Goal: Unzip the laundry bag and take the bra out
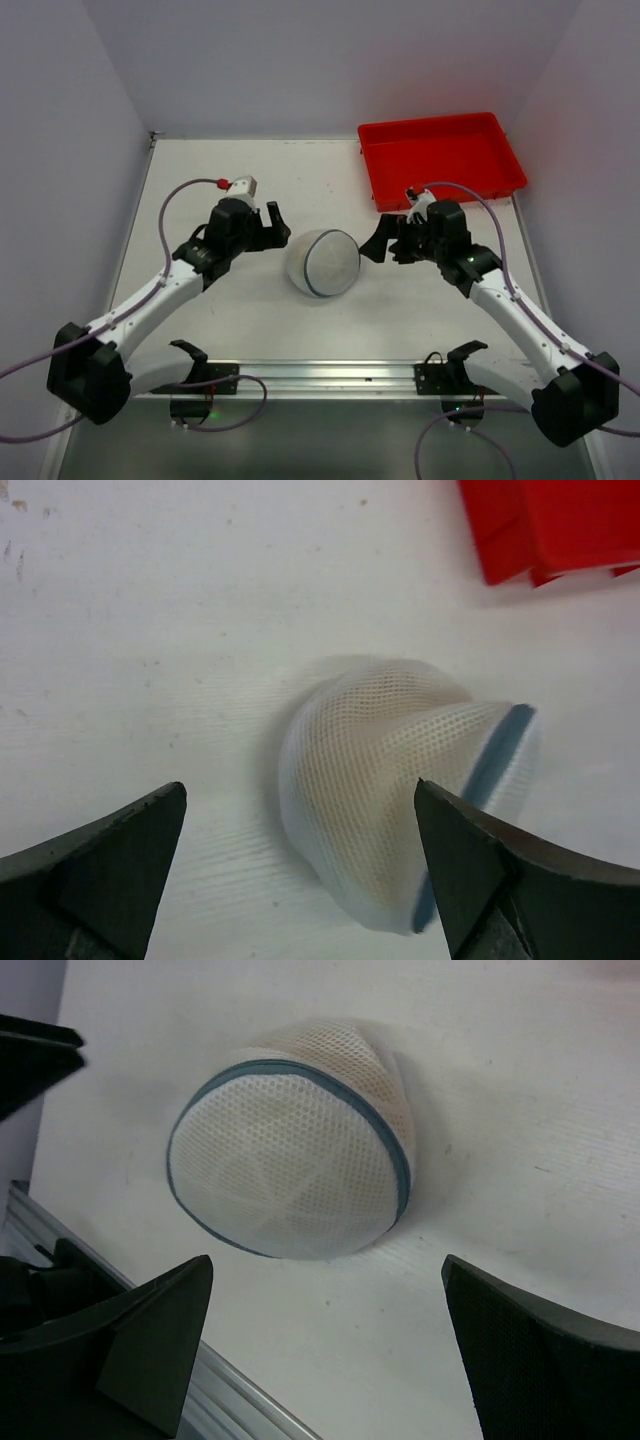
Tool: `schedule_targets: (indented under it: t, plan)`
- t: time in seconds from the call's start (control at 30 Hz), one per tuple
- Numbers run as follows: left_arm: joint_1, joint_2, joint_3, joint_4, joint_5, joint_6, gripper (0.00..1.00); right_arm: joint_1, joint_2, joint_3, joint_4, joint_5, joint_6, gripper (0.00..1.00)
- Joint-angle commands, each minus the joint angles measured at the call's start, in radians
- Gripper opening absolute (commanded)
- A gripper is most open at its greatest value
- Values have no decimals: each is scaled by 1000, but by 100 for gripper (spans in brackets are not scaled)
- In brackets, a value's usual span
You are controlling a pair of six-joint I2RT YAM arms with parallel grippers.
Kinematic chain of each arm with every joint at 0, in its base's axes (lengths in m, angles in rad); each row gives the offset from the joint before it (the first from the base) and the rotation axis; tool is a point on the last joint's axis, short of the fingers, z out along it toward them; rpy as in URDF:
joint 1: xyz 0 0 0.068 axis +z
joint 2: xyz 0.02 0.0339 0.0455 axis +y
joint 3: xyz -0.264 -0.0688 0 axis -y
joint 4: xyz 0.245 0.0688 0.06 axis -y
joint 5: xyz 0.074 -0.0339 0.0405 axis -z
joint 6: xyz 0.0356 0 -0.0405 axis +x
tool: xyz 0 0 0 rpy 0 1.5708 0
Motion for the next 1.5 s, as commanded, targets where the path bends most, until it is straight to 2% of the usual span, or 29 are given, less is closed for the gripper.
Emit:
schedule_targets:
  t: [0.0, 0.03, 0.13, 0.2, 0.23, 0.33, 0.5, 0.67, 0.9, 1.0, 1.1, 1.13, 1.17, 1.33, 1.47]
  plan:
    - [-24, -142, -61, -18, -13, -232, 100, 27, 52, -34, 122, 102, 24, 99]
    - [-57, -188, -79, -7, -11, -297, 100, 29, 86, -45, 165, 118, 36, 98]
    - [-146, -217, -130, 49, -9, -367, 100, 32, 143, -56, 225, 121, 56, 95]
    - [-203, -202, -136, 92, -32, -370, 98, 32, 202, -57, 256, 103, 53, 92]
    - [-267, -175, -130, 100, -49, -349, 98, 30, 222, -59, 285, 84, 52, 90]
    - [-358, -112, -115, 97, -121, -310, 98, 30, 264, -83, 354, -32, 47, 81]
    - [-371, -49, -147, 117, -212, -296, 97, 32, 255, -151, 466, -155, 38, 76]
    - [-369, 54, -80, 122, -290, -260, 93, 33, 276, -168, 500, -195, -3, 75]
    - [-369, 97, -38, 126, -286, -221, 91, 32, 413, -131, 557, -273, -22, 71]
    - [-364, 88, -37, 128, -287, -212, 91, 33, 459, -113, 564, -318, -25, 59]
    - [-345, 83, -35, 137, -260, -207, 91, 33, 474, -97, 570, -355, -14, 28]
    - [-334, 79, -32, 136, -253, -207, 91, 32, 473, -79, 561, -365, -8, 11]
    - [-326, 74, -26, 123, -244, -210, 91, 32, 471, -67, 557, -375, 18, 1]
    - [-280, -44, -33, 42, -259, -308, 100, 32, 434, 5, 537, -382, 165, 0]
    - [-239, -174, -122, 31, -235, -434, 100, 32, 442, 21, 598, -385, 359, 0]
